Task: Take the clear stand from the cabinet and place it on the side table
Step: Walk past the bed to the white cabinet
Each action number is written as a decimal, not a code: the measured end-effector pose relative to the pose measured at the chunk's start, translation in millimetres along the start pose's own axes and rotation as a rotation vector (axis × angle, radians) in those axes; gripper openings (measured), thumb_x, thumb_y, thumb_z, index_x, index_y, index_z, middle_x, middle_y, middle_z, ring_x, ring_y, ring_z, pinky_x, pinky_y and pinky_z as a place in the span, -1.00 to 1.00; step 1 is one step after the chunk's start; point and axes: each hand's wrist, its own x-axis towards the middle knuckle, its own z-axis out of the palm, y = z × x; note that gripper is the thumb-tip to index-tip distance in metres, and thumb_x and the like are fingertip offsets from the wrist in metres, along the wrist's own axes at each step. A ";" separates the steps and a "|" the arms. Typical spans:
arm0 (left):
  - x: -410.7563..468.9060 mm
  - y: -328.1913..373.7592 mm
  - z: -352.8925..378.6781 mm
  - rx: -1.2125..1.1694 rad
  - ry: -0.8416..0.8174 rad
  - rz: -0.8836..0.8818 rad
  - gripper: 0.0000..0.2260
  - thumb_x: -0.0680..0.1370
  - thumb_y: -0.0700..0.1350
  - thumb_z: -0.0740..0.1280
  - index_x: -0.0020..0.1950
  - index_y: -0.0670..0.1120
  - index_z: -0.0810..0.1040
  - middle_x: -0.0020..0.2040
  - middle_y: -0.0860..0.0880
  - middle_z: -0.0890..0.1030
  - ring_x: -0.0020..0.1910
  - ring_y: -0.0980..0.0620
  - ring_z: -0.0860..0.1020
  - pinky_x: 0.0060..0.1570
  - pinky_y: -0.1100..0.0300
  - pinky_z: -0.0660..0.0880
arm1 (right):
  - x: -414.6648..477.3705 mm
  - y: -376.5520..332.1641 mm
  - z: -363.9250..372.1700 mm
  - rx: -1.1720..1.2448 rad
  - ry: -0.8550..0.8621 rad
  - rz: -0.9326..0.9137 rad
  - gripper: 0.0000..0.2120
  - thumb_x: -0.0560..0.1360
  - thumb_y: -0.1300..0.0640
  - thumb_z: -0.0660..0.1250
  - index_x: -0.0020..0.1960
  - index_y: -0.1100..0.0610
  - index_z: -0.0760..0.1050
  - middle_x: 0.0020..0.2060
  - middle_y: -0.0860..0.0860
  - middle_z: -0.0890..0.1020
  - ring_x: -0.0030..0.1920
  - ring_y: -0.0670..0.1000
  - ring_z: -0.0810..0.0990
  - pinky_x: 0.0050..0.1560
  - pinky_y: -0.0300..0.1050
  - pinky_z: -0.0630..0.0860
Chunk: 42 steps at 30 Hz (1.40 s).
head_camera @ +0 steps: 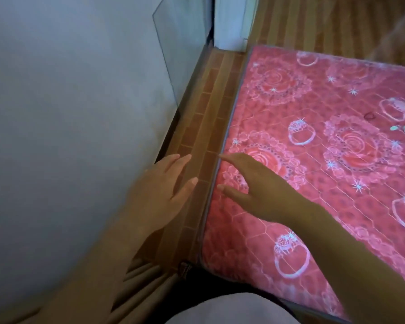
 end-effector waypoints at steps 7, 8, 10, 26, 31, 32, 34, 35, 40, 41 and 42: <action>3.8 -21.7 -13.5 -0.027 0.016 -0.099 -0.45 0.50 0.28 -0.04 0.45 0.11 0.17 0.44 0.08 0.29 0.40 0.11 0.26 0.34 0.12 0.25 | 47.4 -3.3 3.2 0.033 -0.044 -0.051 -0.42 0.48 -0.12 0.24 0.43 0.02 0.19 0.39 0.00 0.34 0.29 0.01 0.41 0.24 -0.18 0.29; 4.3 -27.4 -19.1 -0.024 0.023 -0.104 -0.45 0.50 0.27 -0.03 0.45 0.10 0.19 0.43 0.08 0.31 0.38 0.10 0.28 0.33 0.12 0.27 | 54.6 -7.2 6.0 0.039 -0.047 -0.050 -0.42 0.48 -0.12 0.24 0.43 0.03 0.19 0.39 0.00 0.33 0.33 0.00 0.36 0.26 -0.18 0.26; 4.9 -40.4 -29.6 -0.044 0.035 -0.125 -0.47 0.52 0.26 0.00 0.44 0.09 0.20 0.42 0.08 0.33 0.36 0.11 0.30 0.31 0.12 0.29 | 66.3 -14.5 12.5 0.050 -0.065 -0.040 -0.42 0.48 -0.12 0.24 0.43 0.02 0.18 0.40 -0.01 0.32 0.36 -0.03 0.31 0.27 -0.21 0.22; 92.7 -177.5 -128.2 -0.015 -0.162 0.103 -0.39 0.43 0.27 -0.05 0.45 0.08 0.19 0.45 0.08 0.29 0.40 0.09 0.26 0.32 0.19 0.18 | 191.1 -98.4 72.4 0.090 0.111 0.250 -0.45 0.48 -0.12 0.25 0.40 -0.01 0.21 0.37 -0.03 0.34 0.33 -0.02 0.35 0.32 -0.07 0.32; 107.3 -196.3 -146.2 0.001 -0.175 0.132 -0.38 0.40 0.29 -0.08 0.44 0.14 0.17 0.46 0.13 0.26 0.42 0.11 0.24 0.31 0.21 0.16 | 218.8 -109.4 81.6 0.100 0.142 0.260 -0.45 0.48 -0.14 0.24 0.41 -0.05 0.17 0.38 -0.07 0.32 0.34 -0.07 0.32 0.29 -0.19 0.28; 112.6 -198.7 -149.2 0.009 -0.172 0.133 -0.37 0.39 0.29 -0.08 0.44 0.15 0.17 0.46 0.13 0.25 0.43 0.11 0.23 0.33 0.18 0.17 | 223.3 -109.7 81.7 0.098 0.145 0.258 -0.45 0.48 -0.14 0.23 0.41 -0.05 0.17 0.39 -0.07 0.32 0.35 -0.07 0.32 0.29 -0.19 0.27; 126.2 -202.7 -153.7 0.023 -0.160 0.141 -0.38 0.39 0.30 -0.08 0.43 0.16 0.16 0.47 0.14 0.24 0.43 0.10 0.22 0.35 0.15 0.17 | 232.1 -108.9 78.3 0.088 0.152 0.264 -0.44 0.49 -0.12 0.24 0.42 -0.04 0.17 0.39 -0.07 0.31 0.36 -0.07 0.31 0.29 -0.20 0.26; 133.9 -204.1 -154.5 0.018 -0.157 0.154 -0.38 0.40 0.30 -0.08 0.43 0.17 0.17 0.46 0.14 0.24 0.43 0.09 0.23 0.35 0.14 0.18 | 236.3 -107.8 74.7 0.083 0.157 0.273 -0.44 0.49 -0.11 0.24 0.42 -0.03 0.17 0.39 -0.06 0.31 0.36 -0.06 0.31 0.29 -0.20 0.25; 180.5 -195.1 -148.5 -0.083 -0.226 0.207 -0.41 0.41 0.31 -0.05 0.42 0.19 0.17 0.46 0.15 0.24 0.43 0.09 0.24 0.35 0.08 0.21 | 258.9 -95.2 49.1 0.071 0.217 0.298 -0.45 0.49 -0.09 0.25 0.42 0.02 0.21 0.39 -0.03 0.32 0.35 -0.05 0.32 0.27 -0.25 0.23; 193.2 -191.5 -147.9 -0.090 -0.232 0.217 -0.41 0.41 0.31 -0.05 0.42 0.20 0.17 0.46 0.15 0.24 0.42 0.10 0.24 0.34 0.07 0.22 | 265.5 -89.3 43.5 0.072 0.238 0.303 -0.45 0.49 -0.09 0.26 0.41 0.03 0.22 0.38 -0.03 0.33 0.35 -0.06 0.32 0.26 -0.28 0.21; 207.0 -188.1 -148.4 -0.092 -0.231 0.229 -0.40 0.40 0.32 -0.05 0.42 0.20 0.17 0.46 0.15 0.24 0.42 0.10 0.24 0.34 0.06 0.23 | 272.9 -82.2 37.8 0.073 0.255 0.310 -0.45 0.49 -0.08 0.27 0.41 0.04 0.23 0.38 -0.03 0.33 0.34 -0.06 0.33 0.25 -0.29 0.21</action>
